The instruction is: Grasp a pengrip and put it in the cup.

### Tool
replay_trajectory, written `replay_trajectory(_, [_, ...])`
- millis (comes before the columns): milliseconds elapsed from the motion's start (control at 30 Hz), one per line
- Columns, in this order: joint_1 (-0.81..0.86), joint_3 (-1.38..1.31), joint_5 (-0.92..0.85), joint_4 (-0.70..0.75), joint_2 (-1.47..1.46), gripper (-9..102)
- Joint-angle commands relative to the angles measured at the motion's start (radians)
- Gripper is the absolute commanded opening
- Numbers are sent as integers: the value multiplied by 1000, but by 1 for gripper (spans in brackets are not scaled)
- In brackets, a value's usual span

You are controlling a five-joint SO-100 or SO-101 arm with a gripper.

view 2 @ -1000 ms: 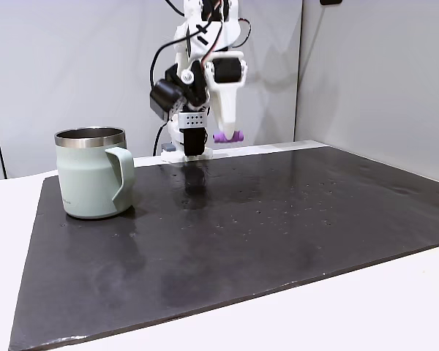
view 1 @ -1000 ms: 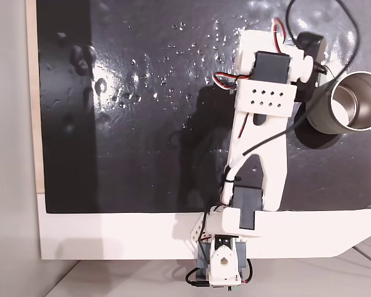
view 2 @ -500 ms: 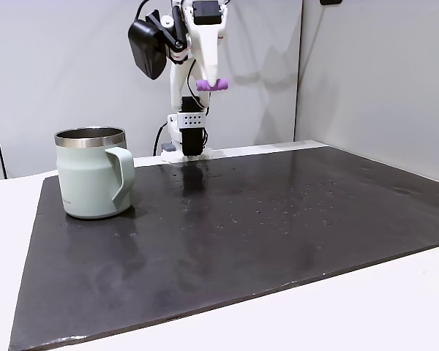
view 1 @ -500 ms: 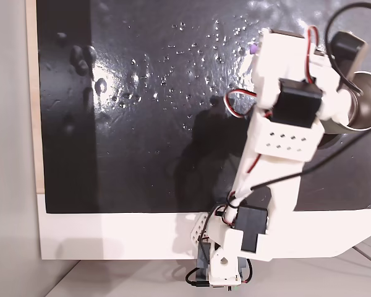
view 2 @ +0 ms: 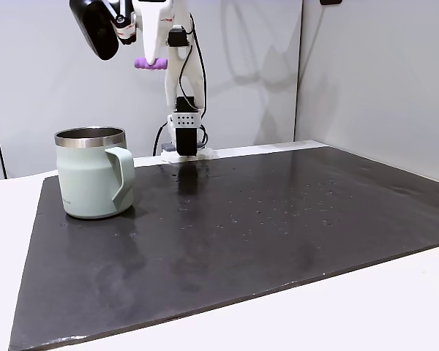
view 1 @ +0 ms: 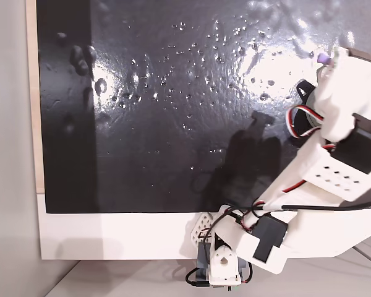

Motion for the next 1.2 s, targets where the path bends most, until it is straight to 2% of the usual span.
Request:
replay_trajectory(0, [77,-71,-37,5,15,0])
replay_trajectory(333, [229,-71,-104,6,-48,0])
replay_trajectory(700, [267,-104,-124,11,-71,0])
replay_trajectory(733, [267,-114,-124,18,-74,4])
replay_trajectory(833, [267,-164,-121,54,-83,27])
replay_trajectory(900, [267,-195,-121,69,-86,36])
replay_trajectory(1167, [264,-238,-110,95,-86,38])
